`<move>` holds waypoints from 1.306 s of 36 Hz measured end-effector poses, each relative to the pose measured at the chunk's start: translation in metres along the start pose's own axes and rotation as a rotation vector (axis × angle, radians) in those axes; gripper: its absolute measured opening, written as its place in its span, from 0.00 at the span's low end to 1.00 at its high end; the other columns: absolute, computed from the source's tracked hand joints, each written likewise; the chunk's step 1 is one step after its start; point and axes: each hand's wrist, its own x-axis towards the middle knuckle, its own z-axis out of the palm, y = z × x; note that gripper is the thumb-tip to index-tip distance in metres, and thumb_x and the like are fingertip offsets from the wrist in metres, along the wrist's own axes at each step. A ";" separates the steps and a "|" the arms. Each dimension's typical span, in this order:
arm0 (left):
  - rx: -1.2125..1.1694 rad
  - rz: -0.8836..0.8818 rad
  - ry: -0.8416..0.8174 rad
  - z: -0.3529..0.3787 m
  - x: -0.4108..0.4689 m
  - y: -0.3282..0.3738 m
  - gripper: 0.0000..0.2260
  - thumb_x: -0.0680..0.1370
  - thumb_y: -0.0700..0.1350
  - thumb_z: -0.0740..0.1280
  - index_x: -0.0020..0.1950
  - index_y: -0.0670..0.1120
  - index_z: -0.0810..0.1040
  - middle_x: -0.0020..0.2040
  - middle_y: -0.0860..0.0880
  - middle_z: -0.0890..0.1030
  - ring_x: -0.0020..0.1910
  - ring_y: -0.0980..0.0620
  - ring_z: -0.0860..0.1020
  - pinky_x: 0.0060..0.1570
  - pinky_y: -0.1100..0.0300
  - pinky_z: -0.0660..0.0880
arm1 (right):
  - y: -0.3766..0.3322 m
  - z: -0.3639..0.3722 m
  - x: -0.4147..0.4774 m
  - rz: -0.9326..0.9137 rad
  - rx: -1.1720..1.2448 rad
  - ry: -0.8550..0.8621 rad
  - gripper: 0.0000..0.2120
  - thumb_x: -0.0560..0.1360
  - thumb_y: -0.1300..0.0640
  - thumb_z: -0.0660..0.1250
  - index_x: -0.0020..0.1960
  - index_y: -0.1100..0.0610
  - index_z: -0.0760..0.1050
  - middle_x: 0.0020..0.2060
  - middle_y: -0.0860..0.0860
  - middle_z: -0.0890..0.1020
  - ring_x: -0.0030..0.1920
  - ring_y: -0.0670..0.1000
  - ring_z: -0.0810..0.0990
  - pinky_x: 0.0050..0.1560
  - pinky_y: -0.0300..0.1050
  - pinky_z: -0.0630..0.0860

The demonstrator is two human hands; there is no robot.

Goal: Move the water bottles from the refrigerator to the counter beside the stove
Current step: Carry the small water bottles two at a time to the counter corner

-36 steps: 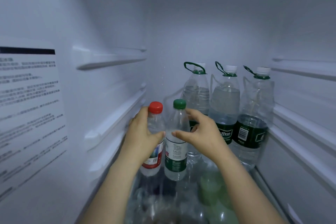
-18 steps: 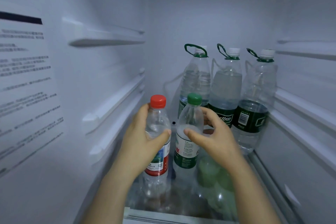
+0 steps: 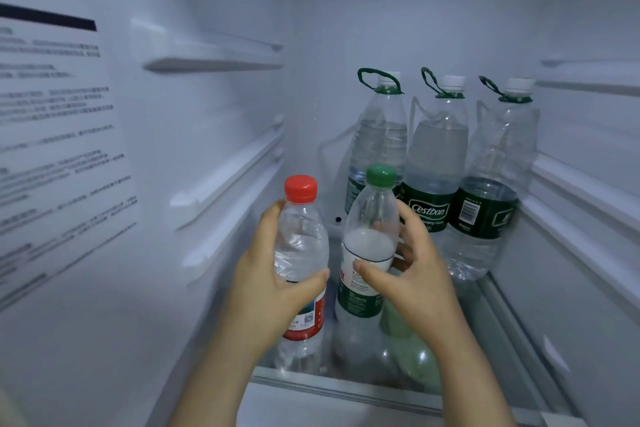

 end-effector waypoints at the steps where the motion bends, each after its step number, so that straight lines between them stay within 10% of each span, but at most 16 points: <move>1: 0.000 -0.005 0.011 0.000 -0.005 0.001 0.37 0.67 0.43 0.76 0.65 0.71 0.62 0.52 0.63 0.79 0.50 0.61 0.79 0.48 0.59 0.78 | -0.003 0.000 -0.002 -0.001 0.003 -0.007 0.41 0.65 0.58 0.76 0.68 0.31 0.61 0.59 0.37 0.77 0.55 0.39 0.78 0.55 0.45 0.79; 12: 0.020 -0.061 0.059 -0.019 -0.061 0.016 0.31 0.64 0.45 0.78 0.57 0.68 0.66 0.49 0.68 0.79 0.44 0.73 0.77 0.31 0.77 0.71 | -0.032 -0.004 -0.039 -0.055 0.043 -0.064 0.41 0.65 0.59 0.76 0.66 0.29 0.62 0.55 0.33 0.78 0.54 0.35 0.78 0.48 0.33 0.77; 22: -0.016 -0.003 0.067 -0.040 -0.109 0.031 0.32 0.64 0.42 0.78 0.61 0.64 0.69 0.50 0.62 0.81 0.47 0.63 0.80 0.46 0.61 0.77 | -0.065 -0.007 -0.095 -0.081 -0.020 -0.056 0.41 0.64 0.58 0.75 0.67 0.30 0.62 0.54 0.30 0.78 0.53 0.35 0.78 0.50 0.33 0.76; 47: -0.212 0.163 -0.487 -0.053 -0.227 0.050 0.31 0.62 0.44 0.77 0.57 0.68 0.69 0.48 0.66 0.80 0.46 0.66 0.78 0.38 0.74 0.73 | -0.151 -0.026 -0.319 0.154 -0.308 0.438 0.40 0.65 0.57 0.76 0.67 0.30 0.62 0.53 0.30 0.78 0.53 0.35 0.78 0.48 0.27 0.75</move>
